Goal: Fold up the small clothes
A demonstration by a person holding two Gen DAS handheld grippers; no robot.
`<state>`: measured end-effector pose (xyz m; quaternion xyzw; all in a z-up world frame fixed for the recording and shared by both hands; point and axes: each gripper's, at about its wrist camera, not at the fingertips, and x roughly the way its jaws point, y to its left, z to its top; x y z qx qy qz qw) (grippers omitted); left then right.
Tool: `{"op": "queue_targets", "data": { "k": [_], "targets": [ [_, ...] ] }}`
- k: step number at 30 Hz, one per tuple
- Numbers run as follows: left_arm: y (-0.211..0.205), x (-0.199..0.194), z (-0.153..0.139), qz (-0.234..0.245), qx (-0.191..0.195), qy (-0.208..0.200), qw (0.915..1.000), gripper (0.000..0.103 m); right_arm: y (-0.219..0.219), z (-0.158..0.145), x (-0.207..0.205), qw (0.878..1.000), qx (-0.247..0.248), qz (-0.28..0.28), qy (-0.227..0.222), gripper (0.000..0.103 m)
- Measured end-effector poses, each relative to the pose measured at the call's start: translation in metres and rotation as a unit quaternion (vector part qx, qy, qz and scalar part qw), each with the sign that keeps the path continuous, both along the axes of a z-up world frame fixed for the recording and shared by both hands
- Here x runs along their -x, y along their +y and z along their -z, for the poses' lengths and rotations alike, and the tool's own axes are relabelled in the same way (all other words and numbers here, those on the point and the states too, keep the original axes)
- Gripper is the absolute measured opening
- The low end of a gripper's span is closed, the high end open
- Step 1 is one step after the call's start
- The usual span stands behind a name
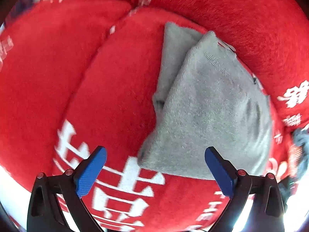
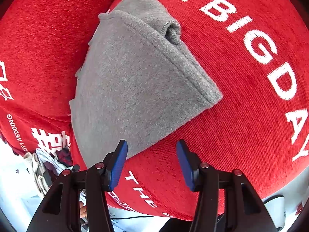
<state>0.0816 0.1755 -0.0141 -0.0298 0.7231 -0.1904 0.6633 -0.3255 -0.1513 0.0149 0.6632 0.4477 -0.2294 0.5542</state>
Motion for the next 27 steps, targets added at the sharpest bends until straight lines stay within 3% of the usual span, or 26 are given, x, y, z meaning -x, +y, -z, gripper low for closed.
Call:
{"op": "queue_targets", "data": {
  "k": [2,4,6,7,8,9,10,14,16,19,20,27],
  "targets": [
    [0.009,-0.003,0.014,-0.038,0.027,0.039,0.9982,0.100,-0.001,0.000,0.006,1.000,-0.001,0.027,-0.001,0.057],
    [0.016,-0.002,0.027,-0.069,0.053,0.076,0.9934,0.081,-0.004,0.000,0.018,0.998,0.000,0.068,0.006,0.057],
    [0.017,-0.002,0.026,-0.077,0.056,0.071,0.9929,0.078,-0.007,0.001,0.026,0.994,0.002,0.105,0.003,0.057],
    [0.016,-0.002,0.021,-0.074,0.064,0.059,0.9935,0.050,-0.008,0.003,0.029,0.992,-0.001,0.122,0.000,0.056],
    [0.014,-0.003,0.018,-0.067,0.062,0.051,0.9945,0.036,-0.012,0.005,0.030,0.990,-0.004,0.139,-0.004,0.051],
    [0.013,-0.004,0.016,-0.059,0.055,0.043,0.9958,0.017,-0.015,0.005,0.029,0.990,-0.005,0.139,0.001,0.016],
    [0.013,-0.006,0.012,-0.056,0.057,0.035,0.9962,0.010,-0.019,0.004,0.025,0.992,-0.001,0.127,0.011,0.007],
    [0.018,-0.005,-0.008,-0.026,0.039,-0.019,0.9987,0.010,-0.029,-0.023,0.004,0.998,0.059,0.027,0.026,0.007],
    [0.022,-0.002,0.001,-0.019,0.023,-0.013,0.9995,0.010,-0.028,-0.022,0.003,0.997,0.069,0.002,0.037,0.007],
    [0.035,0.008,0.022,-0.004,-0.027,-0.008,0.9996,0.006,-0.025,0.001,0.013,0.997,0.054,-0.004,0.063,0.007],
    [0.040,0.010,0.021,-0.008,-0.015,-0.016,0.9997,0.006,-0.025,0.005,0.014,0.997,0.054,-0.004,0.061,0.007],
    [0.054,0.019,-0.004,0.025,-0.051,-0.050,0.9971,0.007,-0.005,-0.018,0.004,0.996,0.049,-0.056,0.045,0.013]
  ]
}}
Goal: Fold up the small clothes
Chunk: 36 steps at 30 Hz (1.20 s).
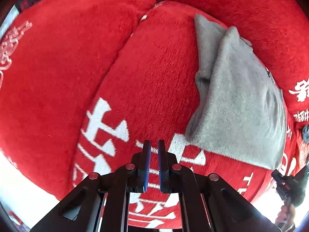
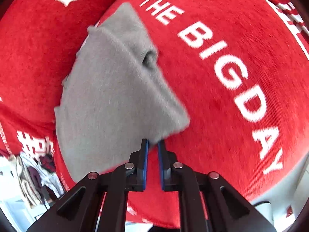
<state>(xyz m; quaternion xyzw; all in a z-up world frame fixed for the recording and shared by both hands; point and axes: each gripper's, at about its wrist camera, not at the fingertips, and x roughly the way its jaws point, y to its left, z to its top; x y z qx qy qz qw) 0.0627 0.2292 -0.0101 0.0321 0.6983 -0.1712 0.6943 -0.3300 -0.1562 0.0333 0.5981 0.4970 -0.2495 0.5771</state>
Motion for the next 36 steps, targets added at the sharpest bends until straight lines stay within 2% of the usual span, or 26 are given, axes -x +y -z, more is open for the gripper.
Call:
{"op": "queue_targets", "data": {
  "k": [2,3,4,5,6,7,8,10,13,17,18,19,20,21,23,25,26,28,30,33,34,36],
  "targets": [
    [0.001,0.001,-0.007,0.005,0.001,-0.008,1.0000,0.007,0.019,-0.011,-0.018,0.999,-0.015,-0.034,-0.032,0.018],
    [0.002,0.001,-0.011,0.006,0.001,-0.010,0.9999,0.009,0.031,-0.012,-0.031,0.997,-0.033,-0.048,-0.050,0.036],
    [0.002,0.002,-0.013,0.010,-0.005,-0.013,0.9998,0.038,0.043,-0.010,-0.044,0.995,-0.050,-0.058,-0.065,0.054],
    [0.002,0.001,-0.014,0.013,-0.008,-0.018,0.9997,0.063,0.060,-0.007,-0.061,0.992,-0.070,-0.067,-0.085,0.056],
    [0.003,0.002,-0.016,0.011,-0.012,-0.029,0.9995,0.102,0.077,-0.002,-0.081,0.987,-0.092,-0.077,-0.106,0.056],
    [0.006,0.003,-0.023,0.005,-0.019,-0.055,0.9983,0.103,0.092,0.003,-0.097,0.983,-0.108,-0.083,-0.119,0.056],
    [0.008,0.003,-0.025,0.007,-0.016,-0.061,0.9980,0.103,0.108,0.010,-0.115,0.980,-0.125,-0.085,-0.129,0.056],
    [0.013,0.001,-0.026,0.003,-0.007,-0.055,0.9985,0.103,0.136,0.029,-0.150,0.972,-0.162,-0.074,-0.155,0.056],
    [0.027,-0.002,-0.026,-0.005,-0.001,-0.055,0.9985,0.103,0.160,0.051,-0.182,0.967,-0.191,-0.047,-0.164,0.056],
    [0.045,-0.014,-0.018,-0.044,0.009,-0.035,0.9984,0.103,0.178,0.073,-0.203,0.964,-0.205,-0.003,-0.168,0.055],
    [0.041,-0.017,-0.012,-0.047,0.009,-0.026,0.9985,0.103,0.180,0.076,-0.206,0.963,-0.209,0.009,-0.172,0.048],
    [0.044,-0.020,-0.005,-0.047,0.006,-0.014,0.9988,0.103,0.179,0.076,-0.206,0.963,-0.209,0.014,-0.170,0.022],
    [0.045,-0.023,-0.001,-0.048,0.000,-0.009,0.9988,0.103,0.179,0.077,-0.210,0.965,-0.207,0.011,-0.162,0.007],
    [0.046,-0.025,0.002,-0.046,-0.008,-0.009,0.9989,0.103,0.178,0.074,-0.213,0.966,-0.204,0.007,-0.158,0.008],
    [0.048,-0.028,-0.001,-0.036,-0.011,-0.025,0.9990,0.103,0.177,0.065,-0.218,0.971,-0.183,-0.019,-0.156,0.008],
    [0.048,-0.030,-0.006,-0.030,-0.029,-0.050,0.9979,0.103,0.184,0.064,-0.220,0.976,-0.161,-0.050,-0.135,0.007],
    [0.046,-0.031,-0.006,-0.032,-0.036,-0.053,0.9975,0.103,0.188,0.069,-0.220,0.979,-0.156,-0.062,-0.117,0.007],
    [0.043,-0.035,-0.004,-0.043,-0.035,-0.044,0.9975,0.103,0.193,0.070,-0.221,0.979,-0.154,-0.060,-0.117,0.007],
    [0.041,-0.038,-0.005,-0.049,-0.018,-0.041,0.9978,0.103,0.194,0.061,-0.228,0.980,-0.143,-0.101,-0.096,0.010],
    [0.035,-0.041,-0.007,-0.037,-0.009,-0.040,0.9985,0.103,0.202,0.047,-0.239,0.971,-0.140,-0.189,-0.054,0.012],
    [0.032,-0.042,-0.007,-0.031,-0.011,-0.042,0.9986,0.103,0.203,0.037,-0.242,0.967,-0.127,-0.214,-0.051,0.012],
    [0.025,-0.045,-0.007,-0.023,-0.014,-0.046,0.9986,0.103,0.198,0.018,-0.245,0.964,-0.098,-0.235,-0.077,0.012]
  ]
}}
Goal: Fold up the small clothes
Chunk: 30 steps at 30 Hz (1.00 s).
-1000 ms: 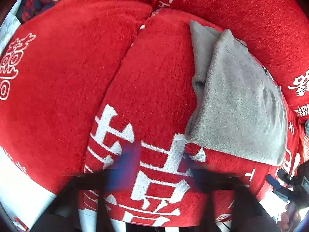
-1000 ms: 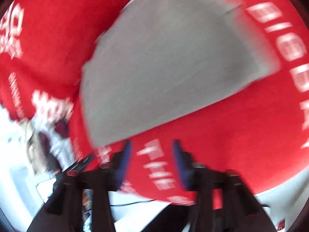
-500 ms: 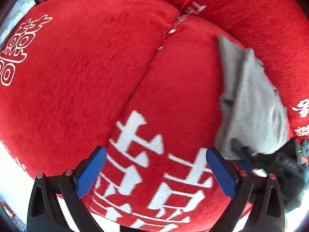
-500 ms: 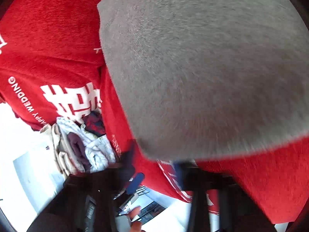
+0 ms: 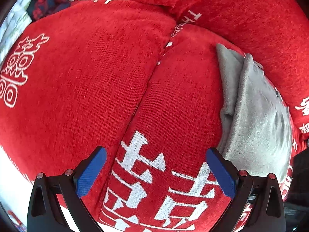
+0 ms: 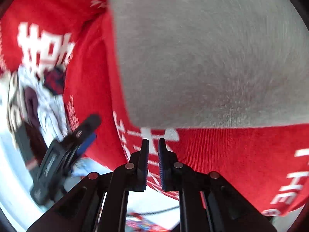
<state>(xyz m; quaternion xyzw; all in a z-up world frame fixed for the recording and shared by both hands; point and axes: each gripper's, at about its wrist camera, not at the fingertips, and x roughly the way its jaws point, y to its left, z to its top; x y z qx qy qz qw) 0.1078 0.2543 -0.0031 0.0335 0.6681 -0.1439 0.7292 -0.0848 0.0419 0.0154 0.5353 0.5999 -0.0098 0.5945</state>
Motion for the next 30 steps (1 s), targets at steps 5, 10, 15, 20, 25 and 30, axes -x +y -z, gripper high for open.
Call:
{"op": "queue_targets", "data": {
  "k": [5,10,15,20,25,30],
  "targets": [
    [0.002,-0.004,-0.006,0.004,0.004,-0.021,0.9998,0.103,-0.038,-0.034,-0.038,0.990,0.121,-0.004,-0.067,0.011],
    [-0.001,-0.006,-0.004,0.013,0.006,-0.024,0.9996,0.103,-0.065,0.001,-0.094,0.986,0.152,-0.016,-0.068,0.010],
    [-0.004,-0.011,0.006,0.014,-0.008,-0.004,0.9999,0.103,-0.040,0.012,-0.102,0.981,0.169,-0.071,-0.064,0.010],
    [-0.008,-0.019,0.008,0.022,-0.002,0.020,0.9996,0.103,-0.024,0.003,-0.085,0.982,0.136,-0.118,-0.050,0.010],
    [-0.018,-0.019,0.004,0.033,-0.004,0.013,0.9994,0.103,-0.024,-0.011,-0.053,0.983,0.129,-0.126,-0.030,0.011],
    [-0.032,-0.014,0.004,0.046,-0.010,0.015,0.9988,0.103,-0.034,-0.020,-0.012,0.989,0.112,-0.095,-0.008,0.043]
  ]
}}
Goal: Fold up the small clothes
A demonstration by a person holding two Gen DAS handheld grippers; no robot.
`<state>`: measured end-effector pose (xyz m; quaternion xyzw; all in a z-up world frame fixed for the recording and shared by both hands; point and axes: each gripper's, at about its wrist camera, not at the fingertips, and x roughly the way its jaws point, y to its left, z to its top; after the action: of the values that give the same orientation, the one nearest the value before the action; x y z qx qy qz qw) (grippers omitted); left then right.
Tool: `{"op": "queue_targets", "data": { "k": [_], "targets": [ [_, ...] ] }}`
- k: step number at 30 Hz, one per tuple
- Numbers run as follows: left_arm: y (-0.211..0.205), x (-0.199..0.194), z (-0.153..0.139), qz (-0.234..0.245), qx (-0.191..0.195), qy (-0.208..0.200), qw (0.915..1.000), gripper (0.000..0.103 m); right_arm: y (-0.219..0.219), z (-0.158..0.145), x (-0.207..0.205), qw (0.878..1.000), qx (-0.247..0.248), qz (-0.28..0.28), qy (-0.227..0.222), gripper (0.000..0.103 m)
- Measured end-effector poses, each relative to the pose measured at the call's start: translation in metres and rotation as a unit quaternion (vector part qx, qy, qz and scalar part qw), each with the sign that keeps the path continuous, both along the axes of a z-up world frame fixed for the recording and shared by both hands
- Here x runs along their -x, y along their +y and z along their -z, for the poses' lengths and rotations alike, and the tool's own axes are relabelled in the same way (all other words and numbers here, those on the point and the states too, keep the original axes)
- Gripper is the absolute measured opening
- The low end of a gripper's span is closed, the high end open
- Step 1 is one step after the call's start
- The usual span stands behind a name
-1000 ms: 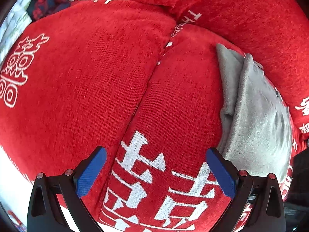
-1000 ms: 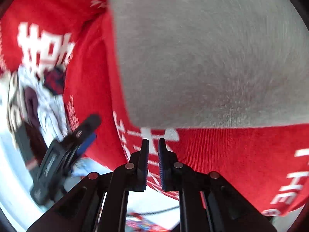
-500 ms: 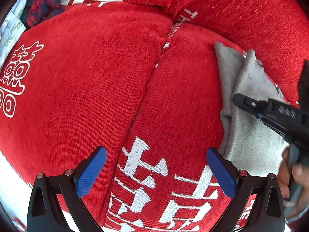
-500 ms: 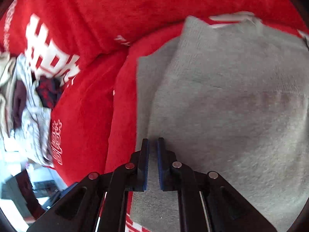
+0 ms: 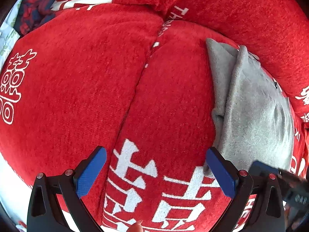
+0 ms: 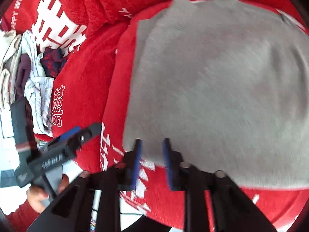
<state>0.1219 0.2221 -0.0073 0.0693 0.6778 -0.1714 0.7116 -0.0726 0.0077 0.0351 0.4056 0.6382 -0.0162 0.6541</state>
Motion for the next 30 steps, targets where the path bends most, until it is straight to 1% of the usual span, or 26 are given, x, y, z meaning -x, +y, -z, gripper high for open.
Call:
{"op": "queue_targets", "data": {
  "k": [5,9,11,13,15,17,19,22,24,26,28,29,30],
  "targets": [
    [-0.018,0.005,-0.001,0.025,-0.004,0.005,0.9997,0.103,-0.005,-0.003,0.029,0.999,-0.012,0.033,0.013,0.045],
    [-0.034,0.010,0.001,0.045,-0.020,0.003,0.9988,0.103,-0.010,-0.002,0.051,0.997,-0.024,0.067,0.023,0.046],
    [-0.040,0.011,0.006,0.052,-0.022,0.013,0.9983,0.103,-0.012,0.000,0.061,0.996,-0.030,0.081,0.025,0.047],
    [-0.045,0.012,0.014,0.060,-0.003,0.050,0.9970,0.103,-0.013,0.002,0.071,0.994,-0.039,0.098,0.026,0.047],
    [-0.048,0.013,0.018,0.058,0.010,0.070,0.9958,0.103,-0.014,0.007,0.082,0.991,-0.055,0.121,0.024,0.047],
    [-0.051,0.013,0.018,0.056,0.021,0.077,0.9952,0.103,-0.015,0.012,0.092,0.986,-0.074,0.149,0.017,0.049],
    [-0.052,0.012,0.016,0.051,0.035,0.076,0.9952,0.103,-0.017,0.019,0.101,0.979,-0.094,0.179,0.009,0.049],
    [-0.056,0.006,0.015,0.046,0.059,0.082,0.9938,0.103,-0.017,0.033,0.112,0.962,-0.127,0.243,-0.005,0.049],
    [-0.060,0.001,0.016,0.045,0.082,0.094,0.9912,0.103,-0.017,0.042,0.118,0.945,-0.146,0.290,-0.022,0.049],
    [-0.064,-0.005,0.017,0.045,0.103,0.101,0.9885,0.103,-0.017,0.050,0.121,0.924,-0.168,0.340,-0.041,0.049],
    [-0.070,-0.013,0.018,0.044,0.124,0.108,0.9853,0.103,-0.017,0.058,0.122,0.906,-0.185,0.377,-0.051,0.050],
    [-0.072,-0.016,0.019,0.044,0.132,0.112,0.9839,0.103,-0.016,0.064,0.121,0.894,-0.199,0.399,-0.056,0.050],
    [-0.074,-0.019,0.020,0.042,0.142,0.116,0.9822,0.103,-0.016,0.068,0.120,0.886,-0.207,0.411,-0.059,0.050]
  ]
}}
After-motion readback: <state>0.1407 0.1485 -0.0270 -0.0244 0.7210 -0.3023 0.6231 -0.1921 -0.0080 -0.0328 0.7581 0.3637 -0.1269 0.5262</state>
